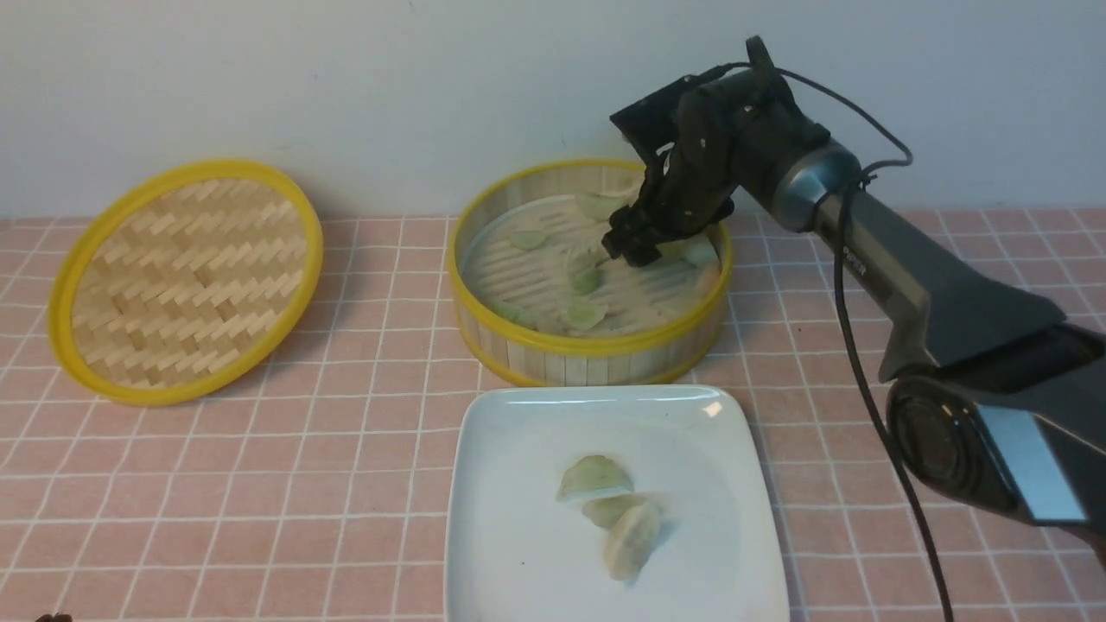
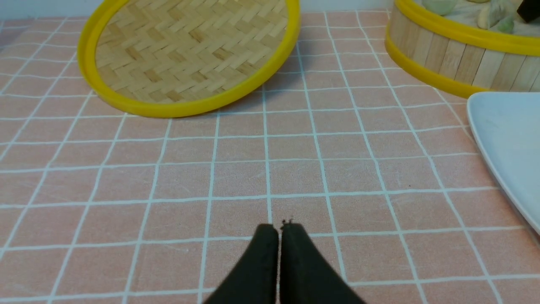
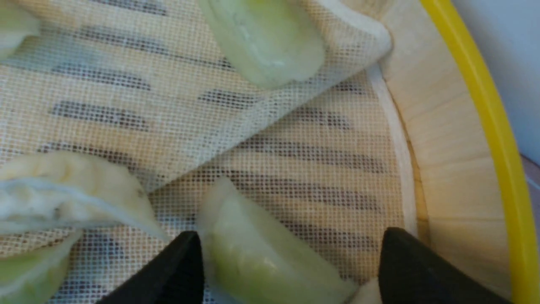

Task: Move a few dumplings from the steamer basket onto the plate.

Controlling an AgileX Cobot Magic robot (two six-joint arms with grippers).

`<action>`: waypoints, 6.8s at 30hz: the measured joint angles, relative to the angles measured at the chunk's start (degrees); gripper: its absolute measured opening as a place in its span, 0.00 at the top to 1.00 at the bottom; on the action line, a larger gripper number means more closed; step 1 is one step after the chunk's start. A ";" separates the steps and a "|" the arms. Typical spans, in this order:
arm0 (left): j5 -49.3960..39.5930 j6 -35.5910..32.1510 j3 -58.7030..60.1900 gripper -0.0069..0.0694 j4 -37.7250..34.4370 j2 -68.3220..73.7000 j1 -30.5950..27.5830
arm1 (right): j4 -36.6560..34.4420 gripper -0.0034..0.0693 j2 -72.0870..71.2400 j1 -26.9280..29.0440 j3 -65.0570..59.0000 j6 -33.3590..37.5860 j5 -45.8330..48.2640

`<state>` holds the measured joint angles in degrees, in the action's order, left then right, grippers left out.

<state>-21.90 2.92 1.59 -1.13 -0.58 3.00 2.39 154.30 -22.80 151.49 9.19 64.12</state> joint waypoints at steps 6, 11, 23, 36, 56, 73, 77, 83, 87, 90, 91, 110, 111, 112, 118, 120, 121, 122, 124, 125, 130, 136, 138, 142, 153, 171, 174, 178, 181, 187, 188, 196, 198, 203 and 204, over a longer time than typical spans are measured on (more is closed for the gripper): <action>0.00 0.00 0.00 0.92 0.00 0.00 -0.02 | -1.27 0.46 0.19 0.00 0.00 1.15 -0.19; 0.00 0.00 0.00 0.92 0.00 0.00 -0.07 | -1.55 0.48 -0.33 0.00 0.12 1.29 2.44; 0.00 0.00 0.00 0.92 0.00 0.00 -0.07 | -4.35 0.49 -14.88 -0.65 -0.02 -2.60 7.82; 0.00 0.00 0.00 0.92 0.00 0.00 -0.07 | -9.81 0.49 -37.96 -11.66 -49.59 -3.23 7.41; 0.00 0.00 0.00 0.92 0.00 0.00 -0.07 | -4.12 0.07 -33.11 -11.38 -47.72 -9.19 0.54; 0.00 0.00 0.00 0.92 0.00 0.00 -0.07 | -10.58 0.27 -7.11 -5.07 -9.45 -4.63 6.95; 0.00 0.00 0.00 0.92 0.00 0.00 -0.07 | -10.52 0.45 -5.72 -5.26 -8.54 -4.46 7.27; 0.00 0.00 0.00 0.92 0.00 0.00 -0.07 | -10.35 0.81 -6.53 -5.26 -8.29 -4.52 7.23; 0.00 0.00 0.00 0.92 0.00 0.00 -0.07 | -10.35 0.81 -10.46 -5.26 -8.69 -4.78 7.64; 0.00 0.00 0.00 0.92 0.00 0.00 -0.07 | -10.35 0.81 -15.72 -5.26 -11.39 -4.77 7.59; 0.00 0.00 0.00 0.92 0.00 0.00 -0.07 | -10.46 0.81 -18.61 -5.26 -13.82 -4.91 7.44; 0.00 0.00 0.00 0.92 0.00 0.00 -0.07 | -22.70 0.81 -42.37 -16.49 -69.20 -1.08 -5.04; 0.00 0.00 0.00 0.92 0.00 0.00 -0.07 | -22.78 0.81 -41.48 -16.98 -69.02 -1.02 -5.74; 0.00 0.00 0.00 0.92 0.00 0.00 -0.07 | -22.89 0.79 -40.47 -17.25 -68.70 -1.02 -6.17; 0.00 0.00 0.00 0.92 0.00 0.00 -0.07 | -22.54 0.45 -38.82 -17.37 -66.35 -1.79 -7.37; 0.00 0.00 0.00 0.92 0.00 0.00 -0.07 | -22.09 0.40 -38.99 -17.37 -64.68 -1.86 -6.05; 0.00 0.00 0.00 0.92 0.00 0.00 -0.07 | -22.09 0.39 -39.24 -17.37 -63.48 -1.86 -4.72; 0.00 0.00 0.00 0.92 0.00 0.00 -0.07 | -22.15 0.40 -39.88 -17.37 -62.42 -1.86 -2.75; 0.00 0.00 0.00 0.92 0.00 0.00 -0.07 | -22.20 0.49 -42.69 -17.37 -61.33 -1.86 0.33; 0.00 0.00 0.00 0.92 0.00 0.00 -0.07 | -21.74 0.60 -45.82 -17.37 -61.10 -1.95 1.97; 0.00 0.00 0.00 0.92 0.00 0.00 -0.07 | -15.16 0.92 -59.74 -17.37 -62.01 -6.44 2.83; 0.00 0.00 0.00 0.92 0.00 0.00 -0.07 | -6.05 0.97 -83.62 -17.37 -73.68 -13.67 -7.60; 0.00 0.00 0.00 0.92 0.00 0.00 -0.07 | -1.87 0.97 -93.56 -17.37 -81.97 -16.73 -13.67; 0.00 0.00 0.00 0.92 0.00 0.00 -0.07 | 4.90 0.97 -110.91 -17.37 -100.69 -22.16 -29.18; 0.00 0.00 0.00 0.92 0.00 0.00 -0.07 | 19.03 0.97 -146.45 -17.37 -131.78 -41.24 -41.85; 0.00 0.00 0.00 0.92 0.00 0.00 -0.09 | 26.04 0.97 -154.91 -17.37 -136.11 -52.75 -39.90; 0.00 0.00 0.00 0.92 0.00 0.00 -0.09 | 23.90 0.97 -154.91 -17.37 -136.36 -49.47 -42.62; 0.00 0.00 0.00 0.92 0.00 0.00 -0.09 | 7.76 0.97 -154.91 -17.37 -136.51 -31.83 -44.67; 0.00 0.00 0.00 0.92 0.00 0.00 -0.09 | 1.17 0.97 -154.91 -17.37 -136.51 -23.23 -45.93; 0.00 0.00 0.00 0.92 0.00 0.00 -0.09 | -4.71 0.97 -154.91 -17.17 -136.70 -13.45 -46.90; 0.00 0.00 0.00 0.92 0.00 0.00 -0.09 | -4.10 0.97 -154.91 -16.11 -137.15 -13.03 -46.92; 0.00 0.00 0.00 0.92 0.00 0.00 -0.09 | -1.07 0.97 -154.91 9.16 -146.25 -12.40 -46.73; 0.00 0.00 0.00 0.92 0.00 0.00 -0.09 | -0.93 0.97 -154.91 13.74 -149.27 -12.40 -46.62; 0.00 0.00 0.00 0.92 0.00 0.00 -0.09 | -1.27 0.97 -154.91 20.54 -152.96 -12.74 -43.16; 0.00 0.00 0.00 0.92 0.00 0.00 -0.09 | -1.33 0.97 -154.91 20.81 -152.96 -12.74 -42.89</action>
<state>-21.90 2.92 1.59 -1.13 -0.58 2.91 1.07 -0.61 -1.99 -1.47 -3.55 21.23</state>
